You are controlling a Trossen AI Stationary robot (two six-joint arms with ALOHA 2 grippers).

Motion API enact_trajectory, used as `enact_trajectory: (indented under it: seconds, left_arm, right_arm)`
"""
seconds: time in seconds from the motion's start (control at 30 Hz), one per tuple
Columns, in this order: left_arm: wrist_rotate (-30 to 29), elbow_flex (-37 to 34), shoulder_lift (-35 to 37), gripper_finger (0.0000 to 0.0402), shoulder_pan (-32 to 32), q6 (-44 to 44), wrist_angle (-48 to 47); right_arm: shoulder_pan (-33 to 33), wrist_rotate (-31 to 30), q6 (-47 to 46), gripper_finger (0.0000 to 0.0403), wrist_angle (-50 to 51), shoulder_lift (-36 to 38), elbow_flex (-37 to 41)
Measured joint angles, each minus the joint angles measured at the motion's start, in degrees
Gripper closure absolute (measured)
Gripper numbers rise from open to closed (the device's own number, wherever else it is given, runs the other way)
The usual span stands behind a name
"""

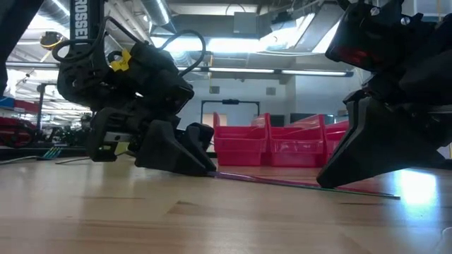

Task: Sort silverware
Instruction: Put the blue knife into the right red silverware bin

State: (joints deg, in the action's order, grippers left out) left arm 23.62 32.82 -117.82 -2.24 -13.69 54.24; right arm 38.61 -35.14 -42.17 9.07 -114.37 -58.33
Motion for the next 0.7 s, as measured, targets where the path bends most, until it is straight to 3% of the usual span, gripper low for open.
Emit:
enact_trajectory:
  seconds: [0.17, 0.37, 0.7]
  left_arm:
    - [-0.58, -0.04, 0.02, 0.0324, -0.02, 0.2, 0.0]
    - [-0.42, -0.09, 0.02, 0.0356, -0.02, -0.05, -0.02]
    - [-0.87, -0.09, 0.02, 0.035, -0.04, 0.34, -0.01]
  right_arm:
    - [0.0, 0.0, 0.0, 0.0403, -0.01, 0.0, 0.0]
    - [0.0, -0.24, 0.02, 0.0403, 0.21, 0.0, 0.04]
    - [0.0, -0.22, 0.0, 0.0403, 0.05, 0.0, 0.04]
